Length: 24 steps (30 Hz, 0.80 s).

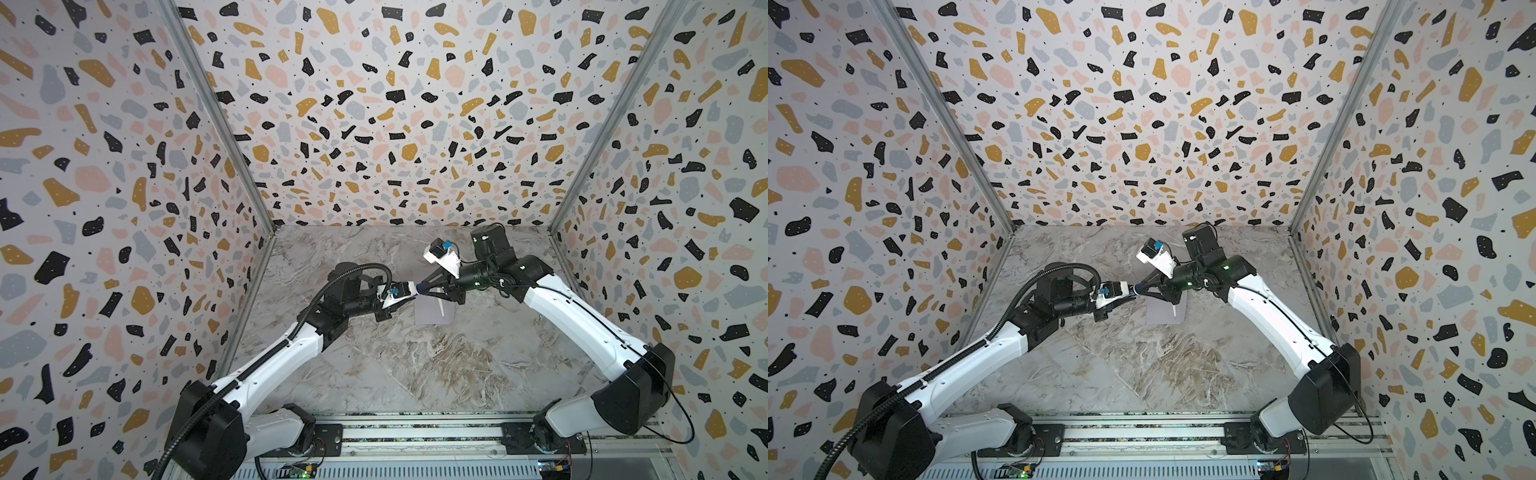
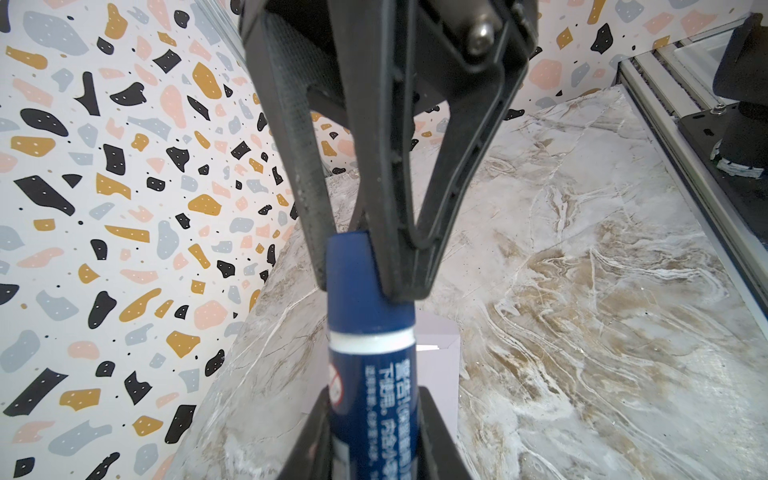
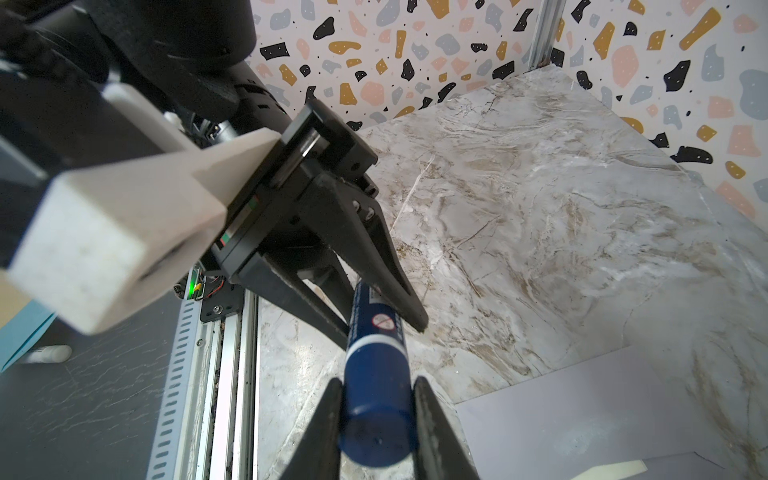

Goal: Place the letter into the envelope and seal it
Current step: 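Pull the blue cap off the glue stick with the right gripper, then lower the blue cap onto the table with the right gripper and release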

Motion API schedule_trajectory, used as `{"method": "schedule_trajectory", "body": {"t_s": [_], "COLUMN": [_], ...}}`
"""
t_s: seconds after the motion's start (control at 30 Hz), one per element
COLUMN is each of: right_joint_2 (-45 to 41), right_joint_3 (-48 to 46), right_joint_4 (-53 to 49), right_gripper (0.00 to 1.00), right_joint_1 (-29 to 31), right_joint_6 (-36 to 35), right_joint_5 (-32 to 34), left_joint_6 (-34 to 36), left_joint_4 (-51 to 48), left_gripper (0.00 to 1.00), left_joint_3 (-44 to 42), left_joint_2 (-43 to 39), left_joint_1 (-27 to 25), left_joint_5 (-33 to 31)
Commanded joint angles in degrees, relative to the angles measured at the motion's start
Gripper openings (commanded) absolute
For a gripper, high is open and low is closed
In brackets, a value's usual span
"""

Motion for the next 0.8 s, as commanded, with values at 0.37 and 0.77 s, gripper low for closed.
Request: {"method": "schedule_trajectory", "body": {"t_s": [0.37, 0.77], "right_joint_2": [-5.30, 5.75], "right_joint_3": [0.78, 4.88], "right_joint_4": [-1.83, -1.86], "right_gripper": [0.00, 0.02], "right_joint_1": [-3.38, -13.03], "right_joint_6": [0.40, 16.75], "right_joint_5": [2.44, 33.62], "left_joint_6": [-0.11, -2.31], "left_joint_4": [-4.28, -2.34], "left_gripper": [0.00, 0.00], "left_joint_3": [-1.56, -1.42], "left_joint_2": [-0.43, -0.69], "left_joint_1": [2.51, 2.56], "left_joint_5": [-5.19, -3.72]}}
